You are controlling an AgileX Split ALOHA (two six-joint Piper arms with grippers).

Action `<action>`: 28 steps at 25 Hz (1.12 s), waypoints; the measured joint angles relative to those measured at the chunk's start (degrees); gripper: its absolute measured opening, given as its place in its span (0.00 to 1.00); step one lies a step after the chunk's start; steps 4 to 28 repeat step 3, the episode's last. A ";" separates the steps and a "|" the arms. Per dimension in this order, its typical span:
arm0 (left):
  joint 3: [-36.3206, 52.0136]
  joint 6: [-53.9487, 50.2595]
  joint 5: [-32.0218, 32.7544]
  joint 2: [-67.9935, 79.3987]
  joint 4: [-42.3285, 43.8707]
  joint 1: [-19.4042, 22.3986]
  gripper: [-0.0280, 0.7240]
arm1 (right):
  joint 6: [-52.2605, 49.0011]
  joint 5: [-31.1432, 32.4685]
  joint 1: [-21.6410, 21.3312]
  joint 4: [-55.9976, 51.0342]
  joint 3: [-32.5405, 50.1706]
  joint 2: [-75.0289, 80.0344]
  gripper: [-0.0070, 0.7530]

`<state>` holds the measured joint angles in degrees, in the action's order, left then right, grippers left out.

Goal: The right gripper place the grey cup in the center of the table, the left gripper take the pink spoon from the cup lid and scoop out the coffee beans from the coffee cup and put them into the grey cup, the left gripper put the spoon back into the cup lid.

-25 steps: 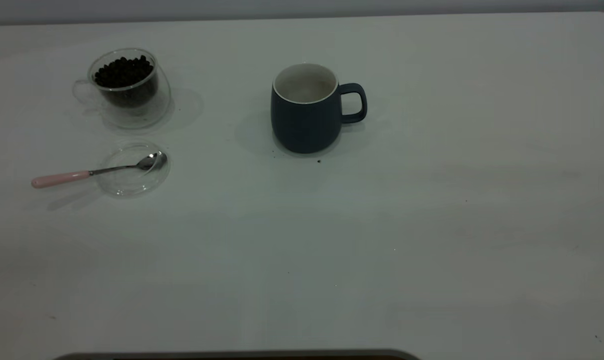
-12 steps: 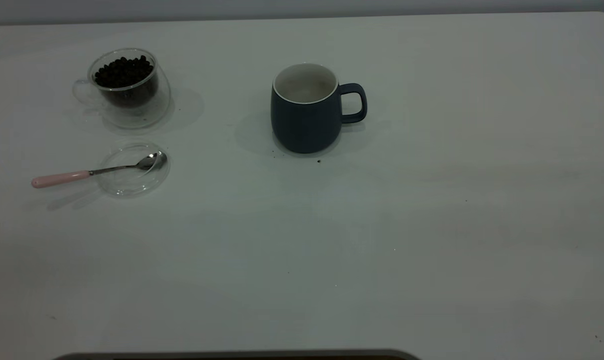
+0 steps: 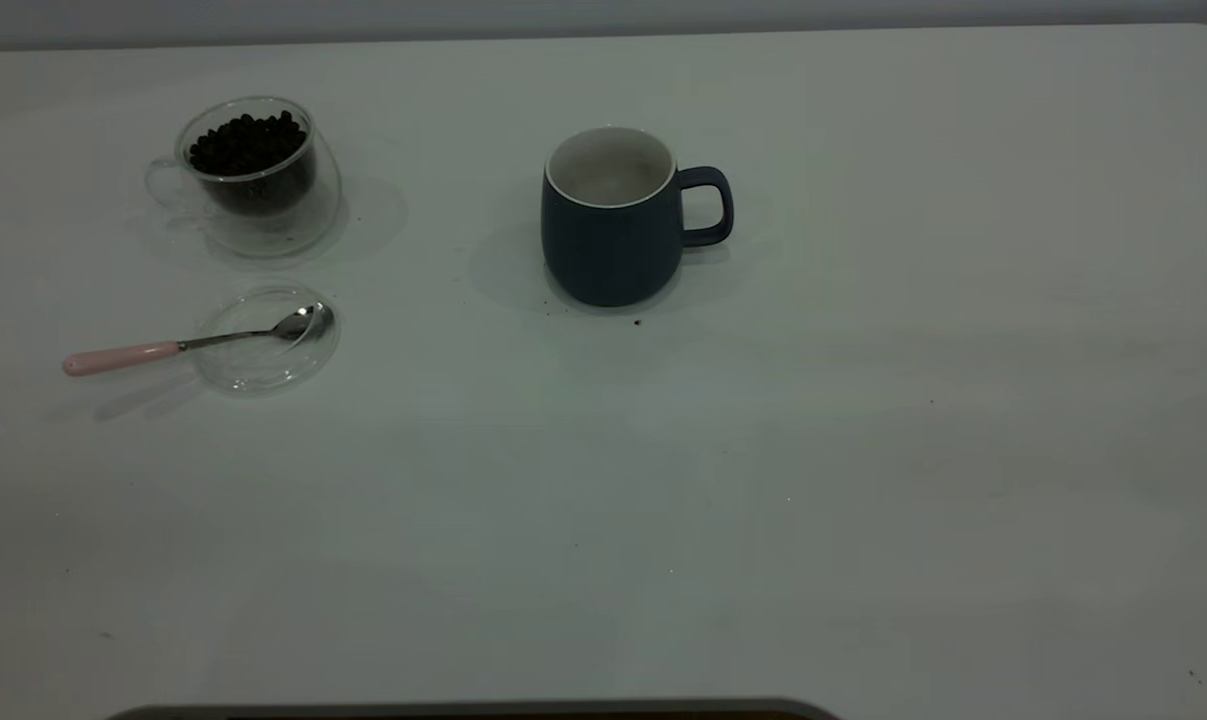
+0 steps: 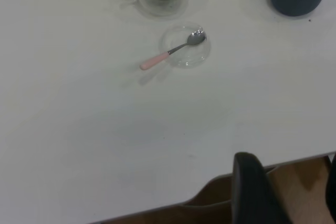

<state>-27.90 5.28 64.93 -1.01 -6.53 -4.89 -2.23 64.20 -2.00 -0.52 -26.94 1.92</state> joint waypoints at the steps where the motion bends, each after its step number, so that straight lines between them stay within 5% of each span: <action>1: 0.00 0.00 0.00 0.00 0.00 0.00 0.57 | 0.00 0.00 0.00 0.00 0.00 0.00 0.72; 28: 0.00 0.00 0.00 0.00 0.00 0.00 0.57 | 0.00 0.00 0.00 0.00 0.00 0.00 0.72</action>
